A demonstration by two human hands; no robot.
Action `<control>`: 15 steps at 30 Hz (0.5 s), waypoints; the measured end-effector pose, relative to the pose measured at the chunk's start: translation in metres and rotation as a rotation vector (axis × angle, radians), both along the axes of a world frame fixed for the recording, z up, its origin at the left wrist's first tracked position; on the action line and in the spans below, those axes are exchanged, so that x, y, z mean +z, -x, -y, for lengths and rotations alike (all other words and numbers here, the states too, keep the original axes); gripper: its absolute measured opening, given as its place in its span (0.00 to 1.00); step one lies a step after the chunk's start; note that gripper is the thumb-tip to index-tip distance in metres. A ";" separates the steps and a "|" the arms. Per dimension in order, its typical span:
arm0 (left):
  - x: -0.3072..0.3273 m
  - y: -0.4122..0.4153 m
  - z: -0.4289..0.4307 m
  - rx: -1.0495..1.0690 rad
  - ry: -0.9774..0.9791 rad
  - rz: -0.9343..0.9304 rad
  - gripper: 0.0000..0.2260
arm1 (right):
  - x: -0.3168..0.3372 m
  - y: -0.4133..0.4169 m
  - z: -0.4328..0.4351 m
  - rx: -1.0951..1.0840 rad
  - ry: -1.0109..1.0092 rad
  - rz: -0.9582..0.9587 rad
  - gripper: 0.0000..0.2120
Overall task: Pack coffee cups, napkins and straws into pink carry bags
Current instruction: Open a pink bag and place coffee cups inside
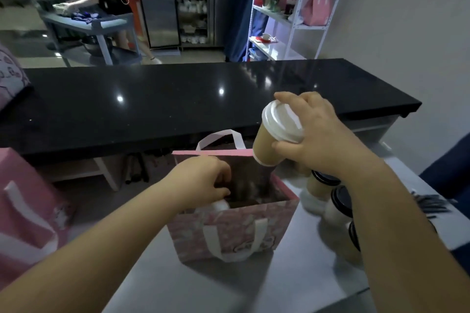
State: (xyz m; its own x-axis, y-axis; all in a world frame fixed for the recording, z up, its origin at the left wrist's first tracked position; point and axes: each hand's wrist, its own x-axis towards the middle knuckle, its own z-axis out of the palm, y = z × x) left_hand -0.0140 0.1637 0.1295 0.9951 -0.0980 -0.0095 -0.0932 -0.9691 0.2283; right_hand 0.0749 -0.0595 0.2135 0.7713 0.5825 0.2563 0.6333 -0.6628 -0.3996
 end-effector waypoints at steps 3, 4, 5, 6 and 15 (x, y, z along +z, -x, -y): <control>-0.014 0.001 -0.009 -0.014 -0.044 -0.006 0.30 | -0.016 0.028 -0.025 -0.043 0.060 -0.060 0.37; -0.018 0.001 -0.011 -0.022 -0.054 0.014 0.37 | -0.024 0.036 -0.033 -0.076 0.065 -0.078 0.36; -0.022 0.000 -0.013 -0.031 -0.073 0.026 0.43 | -0.033 0.043 -0.041 -0.109 0.073 -0.083 0.36; -0.027 0.000 -0.013 -0.040 -0.099 0.028 0.48 | -0.042 0.050 -0.048 -0.134 0.098 -0.063 0.37; -0.037 0.000 -0.013 -0.054 -0.175 -0.019 0.62 | -0.096 0.042 -0.058 -0.066 0.473 -0.072 0.36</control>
State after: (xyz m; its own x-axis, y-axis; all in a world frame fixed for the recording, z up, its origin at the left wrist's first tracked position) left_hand -0.0145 0.1770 0.0927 0.9879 -0.1465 -0.0500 -0.1435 -0.9879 0.0593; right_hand 0.0329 -0.0012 0.1178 0.8164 0.5719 -0.0803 0.5659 -0.8200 -0.0858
